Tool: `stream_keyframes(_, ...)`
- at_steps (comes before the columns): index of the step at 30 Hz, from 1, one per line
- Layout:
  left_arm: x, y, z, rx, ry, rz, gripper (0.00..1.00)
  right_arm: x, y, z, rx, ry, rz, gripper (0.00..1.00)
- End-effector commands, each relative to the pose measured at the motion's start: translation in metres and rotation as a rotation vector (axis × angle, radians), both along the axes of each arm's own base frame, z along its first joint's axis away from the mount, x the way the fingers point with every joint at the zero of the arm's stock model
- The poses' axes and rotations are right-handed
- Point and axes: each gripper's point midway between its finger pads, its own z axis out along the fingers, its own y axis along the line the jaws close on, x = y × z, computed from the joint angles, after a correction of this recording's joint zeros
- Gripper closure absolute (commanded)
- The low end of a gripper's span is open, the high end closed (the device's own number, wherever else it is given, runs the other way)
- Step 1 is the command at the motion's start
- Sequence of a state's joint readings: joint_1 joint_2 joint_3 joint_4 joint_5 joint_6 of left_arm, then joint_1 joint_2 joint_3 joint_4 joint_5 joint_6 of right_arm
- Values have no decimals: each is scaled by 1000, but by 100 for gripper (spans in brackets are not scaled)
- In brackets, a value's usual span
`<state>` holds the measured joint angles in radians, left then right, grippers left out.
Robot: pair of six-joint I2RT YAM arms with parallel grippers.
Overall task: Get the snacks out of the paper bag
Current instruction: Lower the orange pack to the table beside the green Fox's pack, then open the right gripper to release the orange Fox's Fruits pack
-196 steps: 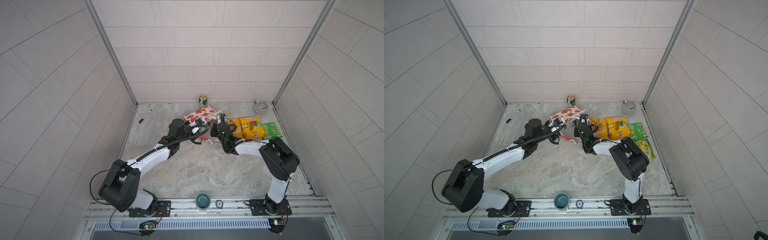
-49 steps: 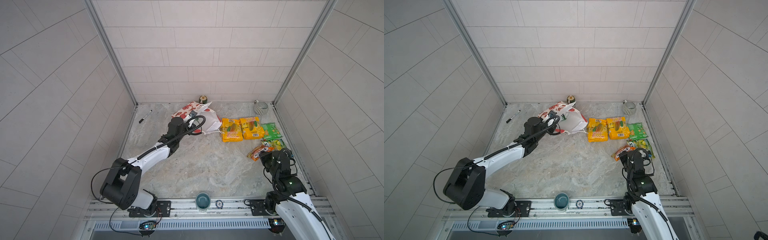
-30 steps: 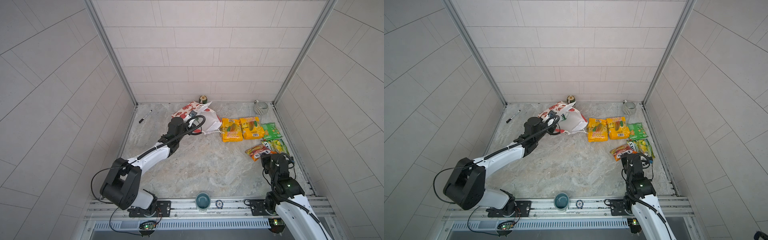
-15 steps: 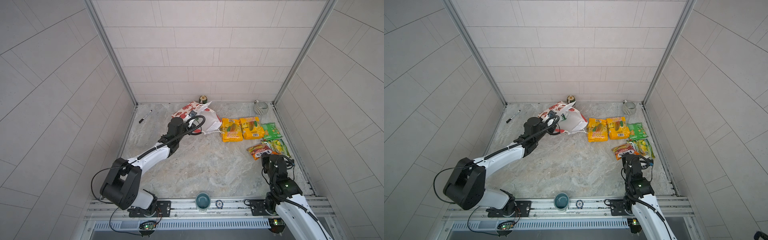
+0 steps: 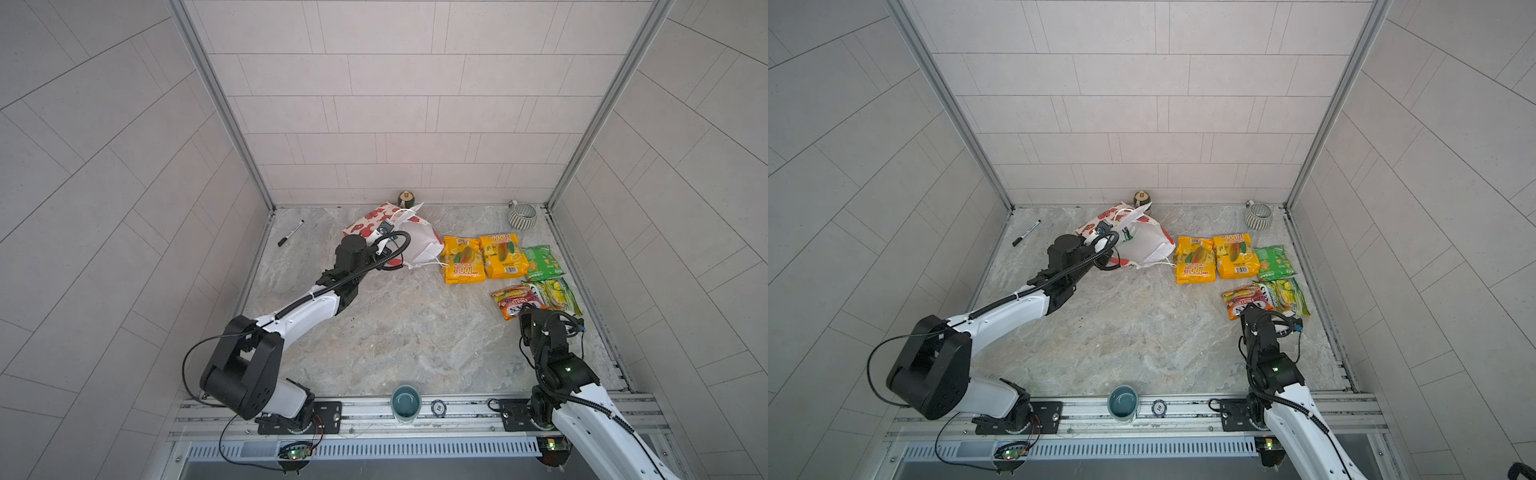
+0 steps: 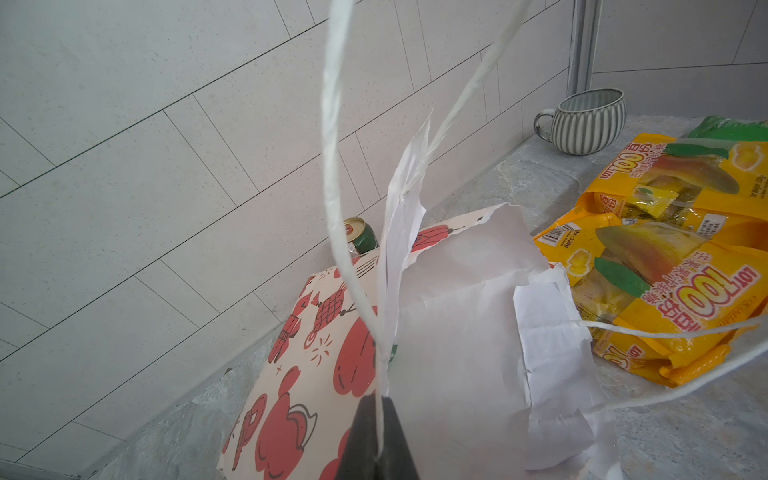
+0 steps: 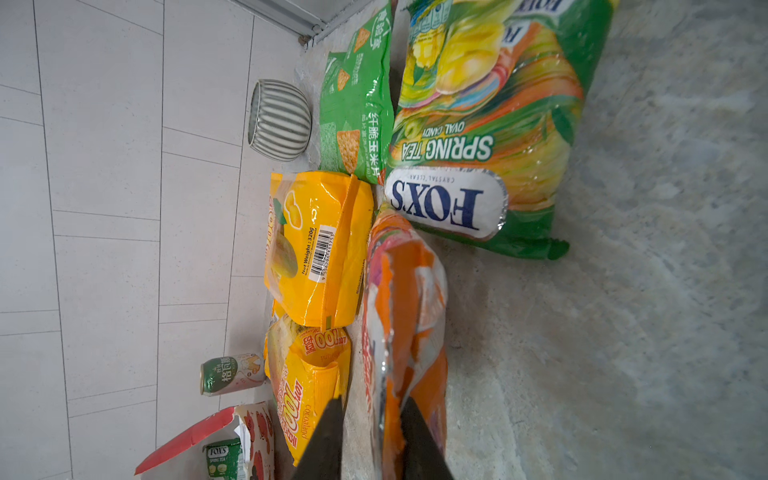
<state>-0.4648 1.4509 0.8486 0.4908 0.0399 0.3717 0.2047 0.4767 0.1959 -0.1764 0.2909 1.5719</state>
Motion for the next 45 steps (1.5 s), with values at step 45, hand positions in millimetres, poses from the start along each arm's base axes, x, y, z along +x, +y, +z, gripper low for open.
stream_keyframes(45,1,4,4,-23,-26,12,100,42,85,74,-596,155,783,62)
